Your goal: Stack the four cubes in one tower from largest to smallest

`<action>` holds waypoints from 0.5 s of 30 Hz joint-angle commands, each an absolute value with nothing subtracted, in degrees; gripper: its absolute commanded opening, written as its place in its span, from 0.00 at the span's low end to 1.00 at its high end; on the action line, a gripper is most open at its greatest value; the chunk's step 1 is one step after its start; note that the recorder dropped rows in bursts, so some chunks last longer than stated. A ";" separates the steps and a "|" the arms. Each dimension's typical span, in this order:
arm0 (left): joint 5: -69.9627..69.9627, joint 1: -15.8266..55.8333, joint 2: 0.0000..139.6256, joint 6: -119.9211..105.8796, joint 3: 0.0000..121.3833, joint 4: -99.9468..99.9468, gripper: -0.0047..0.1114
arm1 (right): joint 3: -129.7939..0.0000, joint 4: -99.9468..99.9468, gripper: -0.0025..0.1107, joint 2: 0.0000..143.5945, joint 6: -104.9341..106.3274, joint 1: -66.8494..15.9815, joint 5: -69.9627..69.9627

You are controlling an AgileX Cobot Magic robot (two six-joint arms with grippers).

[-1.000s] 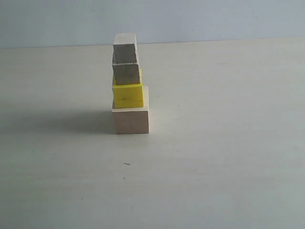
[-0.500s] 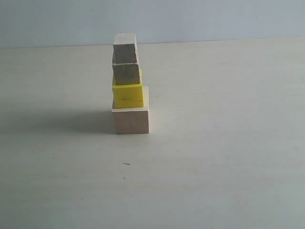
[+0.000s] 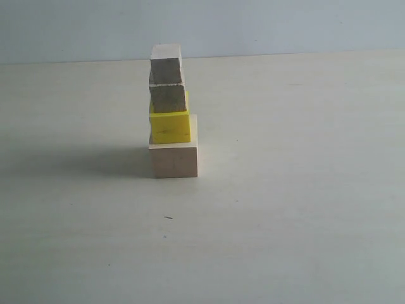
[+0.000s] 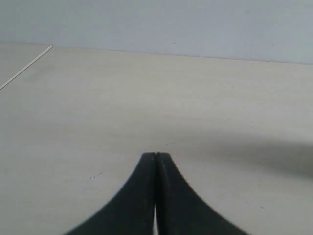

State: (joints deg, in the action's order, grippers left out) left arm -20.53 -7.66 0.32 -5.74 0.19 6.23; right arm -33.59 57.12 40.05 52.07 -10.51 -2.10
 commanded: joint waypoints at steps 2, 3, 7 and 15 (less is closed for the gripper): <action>-20.31 -7.28 0.00 -5.72 0.00 6.11 0.04 | -32.81 56.26 0.02 29.04 59.46 -6.92 3.29; -20.31 -7.28 0.00 -5.72 0.00 6.11 0.04 | -32.32 56.26 0.02 27.08 59.46 -6.25 3.39; -20.31 -7.28 0.00 -5.72 0.00 6.11 0.04 | -28.56 56.37 0.02 19.56 59.46 -4.53 2.77; -20.31 -7.28 0.00 -5.72 0.00 6.11 0.04 | -17.32 56.61 0.02 17.66 59.46 -4.53 1.83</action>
